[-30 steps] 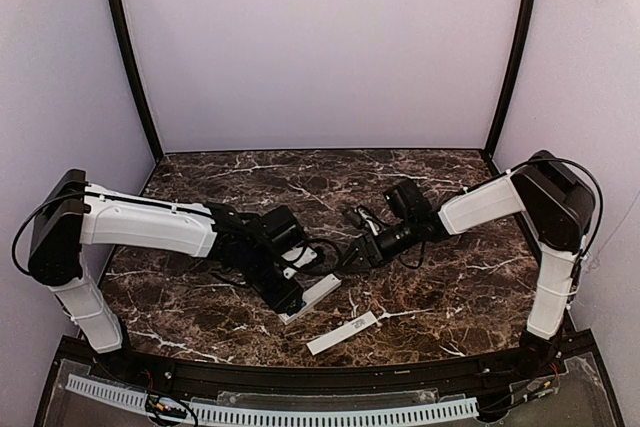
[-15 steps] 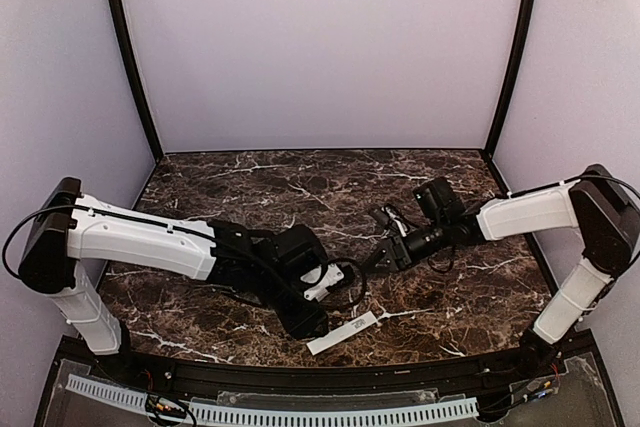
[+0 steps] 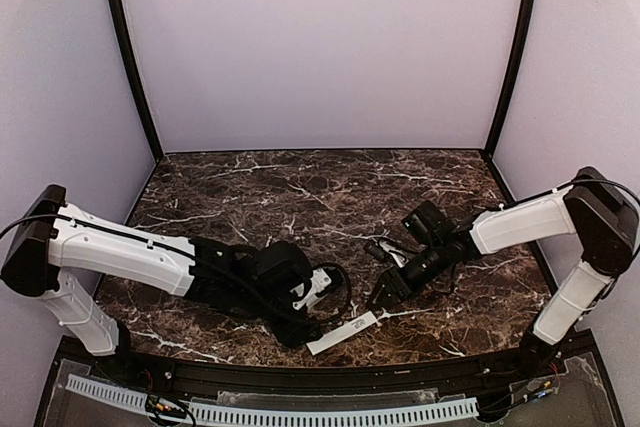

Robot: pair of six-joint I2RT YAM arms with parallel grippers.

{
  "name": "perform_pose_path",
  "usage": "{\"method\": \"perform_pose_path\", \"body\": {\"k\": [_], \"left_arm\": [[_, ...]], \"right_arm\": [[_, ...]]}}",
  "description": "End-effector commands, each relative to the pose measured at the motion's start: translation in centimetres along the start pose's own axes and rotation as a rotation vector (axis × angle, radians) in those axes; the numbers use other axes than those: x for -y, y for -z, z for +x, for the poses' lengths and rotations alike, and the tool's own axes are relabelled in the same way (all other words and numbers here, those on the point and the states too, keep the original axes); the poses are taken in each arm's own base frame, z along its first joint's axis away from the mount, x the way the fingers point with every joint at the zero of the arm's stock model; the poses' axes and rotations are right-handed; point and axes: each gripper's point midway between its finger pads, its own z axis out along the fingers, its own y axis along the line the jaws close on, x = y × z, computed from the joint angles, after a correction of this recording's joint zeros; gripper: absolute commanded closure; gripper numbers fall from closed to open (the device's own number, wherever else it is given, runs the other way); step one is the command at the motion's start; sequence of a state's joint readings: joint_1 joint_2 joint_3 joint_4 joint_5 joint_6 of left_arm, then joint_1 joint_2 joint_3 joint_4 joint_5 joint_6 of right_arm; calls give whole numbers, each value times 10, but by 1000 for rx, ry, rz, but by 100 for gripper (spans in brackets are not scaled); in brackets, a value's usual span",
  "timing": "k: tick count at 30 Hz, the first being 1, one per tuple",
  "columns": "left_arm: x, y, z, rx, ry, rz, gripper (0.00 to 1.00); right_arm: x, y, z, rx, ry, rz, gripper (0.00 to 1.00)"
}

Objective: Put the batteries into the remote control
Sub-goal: Pick up the battery cover at the center of the board.

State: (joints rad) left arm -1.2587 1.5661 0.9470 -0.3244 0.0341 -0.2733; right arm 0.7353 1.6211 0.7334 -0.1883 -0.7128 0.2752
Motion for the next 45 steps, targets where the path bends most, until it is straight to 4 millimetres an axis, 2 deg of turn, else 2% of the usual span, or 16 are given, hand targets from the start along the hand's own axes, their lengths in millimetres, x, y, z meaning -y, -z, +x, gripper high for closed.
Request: {"method": "perform_pose_path", "body": {"k": [1,4,7,8,11,12,15,18,26,33,35,38,41,45], "left_arm": [[-6,4,-16,26,-15,-51,38],[-13,16,-20,109,58,-10,37],[-15,43,-25,210,114,43,35],[-19,55,-31,252,130,40,35],[-30,73,-30,306,159,26,34],[-35,85,-33,345,178,22,34],[-45,100,-32,398,205,12,32],[-46,114,-32,437,204,12,30],[-48,114,-18,444,225,18,28],[-49,121,-15,456,223,19,26],[-50,119,-14,447,228,15,26],[-52,118,-13,435,234,9,25],[-54,117,-13,424,241,10,25],[-58,117,-13,422,252,0,25]], "right_arm": [[-13,-1,-10,-28,220,140,42],[-29,2,-17,-22,407,213,35],[-33,5,-22,-67,574,269,31],[-35,3,-20,-108,630,279,30],[-30,-9,-3,-225,764,326,28],[-28,-12,2,-249,775,311,28],[-22,-23,19,-320,797,276,29],[-22,-28,22,-335,836,284,29],[-7,-47,29,-420,911,328,31],[22,-67,56,-599,930,403,37],[18,-73,66,-642,935,383,41],[-1,-79,79,-680,946,327,54],[-9,-83,95,-735,935,295,55],[-13,-87,115,-799,933,276,51]]}}
